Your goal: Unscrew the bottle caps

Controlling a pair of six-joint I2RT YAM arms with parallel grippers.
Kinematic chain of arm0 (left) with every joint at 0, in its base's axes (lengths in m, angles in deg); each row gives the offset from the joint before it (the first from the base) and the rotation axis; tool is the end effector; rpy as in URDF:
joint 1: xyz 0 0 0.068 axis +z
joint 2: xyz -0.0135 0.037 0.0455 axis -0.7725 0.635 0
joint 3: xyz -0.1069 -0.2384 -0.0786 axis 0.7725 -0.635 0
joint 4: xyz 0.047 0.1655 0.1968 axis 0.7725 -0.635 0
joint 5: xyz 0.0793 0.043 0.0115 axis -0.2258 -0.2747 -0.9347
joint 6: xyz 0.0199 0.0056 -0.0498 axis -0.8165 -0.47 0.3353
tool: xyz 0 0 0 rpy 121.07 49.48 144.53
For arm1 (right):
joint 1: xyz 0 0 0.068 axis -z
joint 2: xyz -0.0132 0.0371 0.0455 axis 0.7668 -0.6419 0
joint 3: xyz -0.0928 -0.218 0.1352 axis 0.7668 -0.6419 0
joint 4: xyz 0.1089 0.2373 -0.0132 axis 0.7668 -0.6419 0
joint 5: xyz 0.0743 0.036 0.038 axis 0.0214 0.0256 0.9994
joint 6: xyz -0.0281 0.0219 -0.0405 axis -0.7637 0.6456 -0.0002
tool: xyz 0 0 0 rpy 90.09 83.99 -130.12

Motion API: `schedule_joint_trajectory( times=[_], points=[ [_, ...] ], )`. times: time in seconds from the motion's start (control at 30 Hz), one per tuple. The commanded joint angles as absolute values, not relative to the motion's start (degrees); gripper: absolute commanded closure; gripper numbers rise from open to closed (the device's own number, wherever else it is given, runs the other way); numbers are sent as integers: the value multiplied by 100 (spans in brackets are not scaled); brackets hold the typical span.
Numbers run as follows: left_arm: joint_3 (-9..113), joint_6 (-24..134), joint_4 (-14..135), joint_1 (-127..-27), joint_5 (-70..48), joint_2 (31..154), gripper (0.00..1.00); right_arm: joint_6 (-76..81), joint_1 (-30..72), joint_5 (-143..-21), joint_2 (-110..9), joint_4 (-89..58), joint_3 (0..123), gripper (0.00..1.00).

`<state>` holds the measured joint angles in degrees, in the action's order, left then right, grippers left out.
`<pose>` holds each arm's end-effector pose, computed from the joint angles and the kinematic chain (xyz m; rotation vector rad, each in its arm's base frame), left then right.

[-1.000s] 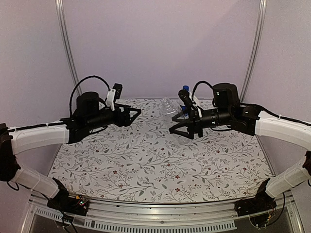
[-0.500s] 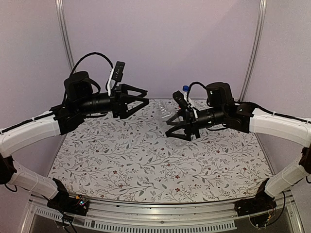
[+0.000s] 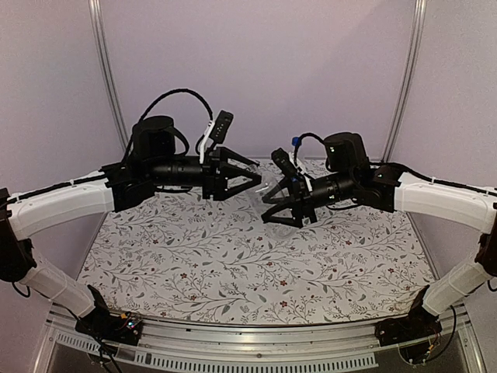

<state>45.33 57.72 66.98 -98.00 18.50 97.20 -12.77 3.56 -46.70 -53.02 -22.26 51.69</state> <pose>0.2054 -0.2559 0.3607 1.0239 1.5283 -1.3336 0.2117 0.2586 0.3138 -1.3805 1.5573 1.1661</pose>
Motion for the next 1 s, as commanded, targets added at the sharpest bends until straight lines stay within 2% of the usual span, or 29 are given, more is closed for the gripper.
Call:
schedule_joint_trajectory(
  times=[0.0,0.33,0.57,0.73,0.77,0.83,0.97],
  points=[
    [4685,5564,6518,-9903,1716,9760,39,-1325,322,-4557,-5349,-2190,5335,37],
    [4680,5478,6488,-10008,1720,9861,51,-1305,322,-4611,-5350,-2195,5316,37],
    [4767,5345,6478,-10019,1768,9858,73,-1283,322,-4752,-5349,-2221,5267,37],
    [4777,5298,6383,-10031,1725,9812,98,-1237,322,-4849,-5327,-2215,5235,37],
    [4769,5289,6355,-10030,1688,9791,100,-1222,322,-4884,-5311,-2207,5231,36],
    [4739,5288,6321,-10032,1614,9732,100,-1166,322,-5001,-5291,-2196,5227,33],
    [4669,5386,6308,-10037,1432,9590,100,-970,322,-5223,-5296,-2204,5225,20]
  ],
)
